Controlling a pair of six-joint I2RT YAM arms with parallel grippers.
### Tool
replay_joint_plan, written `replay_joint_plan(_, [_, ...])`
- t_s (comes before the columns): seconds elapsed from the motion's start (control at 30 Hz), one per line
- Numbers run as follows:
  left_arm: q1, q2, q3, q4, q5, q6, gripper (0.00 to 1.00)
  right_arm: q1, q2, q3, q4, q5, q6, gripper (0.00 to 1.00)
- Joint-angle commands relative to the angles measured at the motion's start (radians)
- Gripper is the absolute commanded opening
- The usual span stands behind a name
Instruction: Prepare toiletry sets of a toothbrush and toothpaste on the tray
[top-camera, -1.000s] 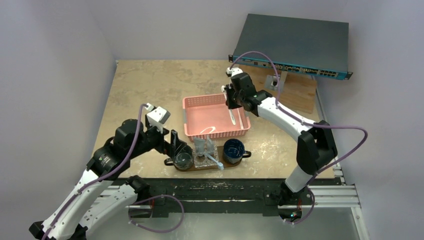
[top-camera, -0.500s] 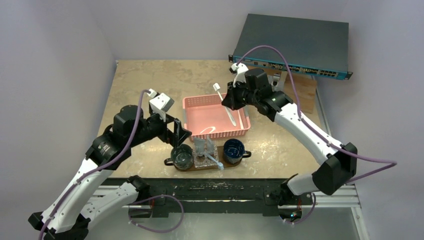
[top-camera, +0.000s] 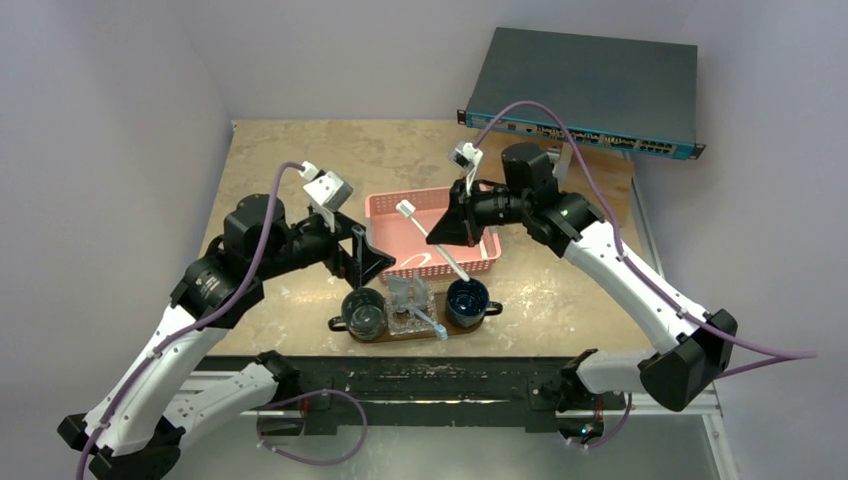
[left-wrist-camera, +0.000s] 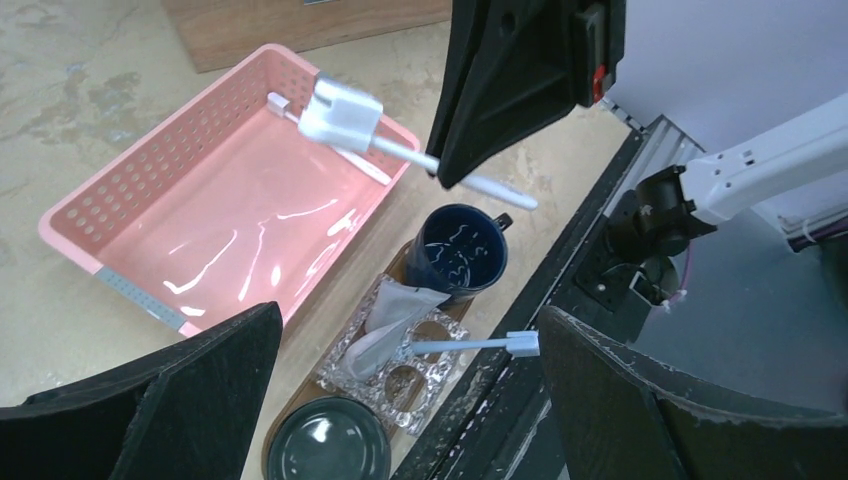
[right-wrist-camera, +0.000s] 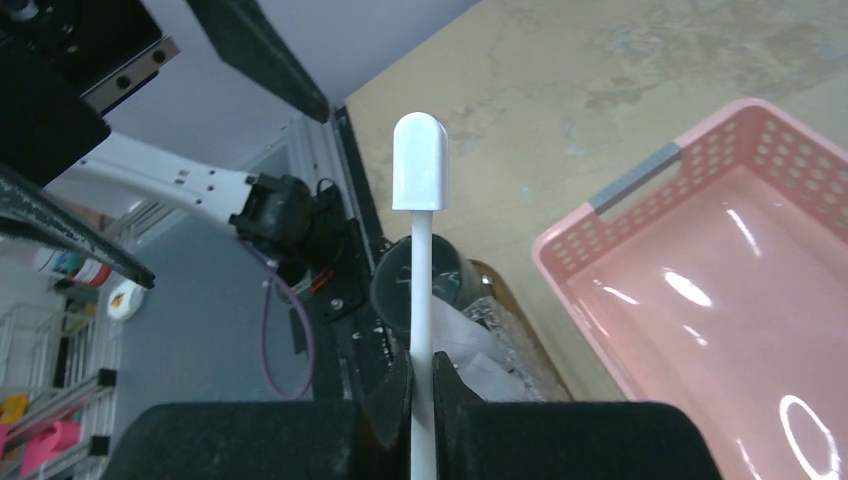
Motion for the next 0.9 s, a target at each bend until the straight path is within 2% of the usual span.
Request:
replay_joint_plan(0.0, [0.004, 0.013, 0.064, 0.053, 0.109, -0.051, 1.00, 0.044, -0.028, -0.015, -0.019, -0.168, -0.054, 0.00])
replay_joint_plan(0.17, [0.077, 0.018, 0.058, 0.095, 0.239, -0.119, 1.00, 0.129, -0.036, -0.021, -0.051, -0.210, -0.114, 0.00])
replay_joint_plan(0.27, [0.154, 0.021, 0.034, 0.135, 0.357, -0.178, 1.00, 0.151, -0.041, -0.023, -0.051, -0.266, -0.132, 0.00])
replay_joint_plan(0.37, [0.195, 0.019, 0.019, 0.152, 0.417, -0.197, 0.98, 0.157, -0.051, -0.026, -0.046, -0.320, -0.146, 0.00])
replay_joint_plan(0.67, [0.201, 0.016, 0.002, 0.149, 0.552, -0.192, 0.90, 0.170, -0.017, -0.008, 0.032, -0.423, -0.082, 0.00])
replay_joint_plan(0.87, [0.201, 0.011, -0.014, 0.131, 0.606, -0.181, 0.79, 0.190, 0.016, 0.013, 0.073, -0.440, -0.031, 0.00])
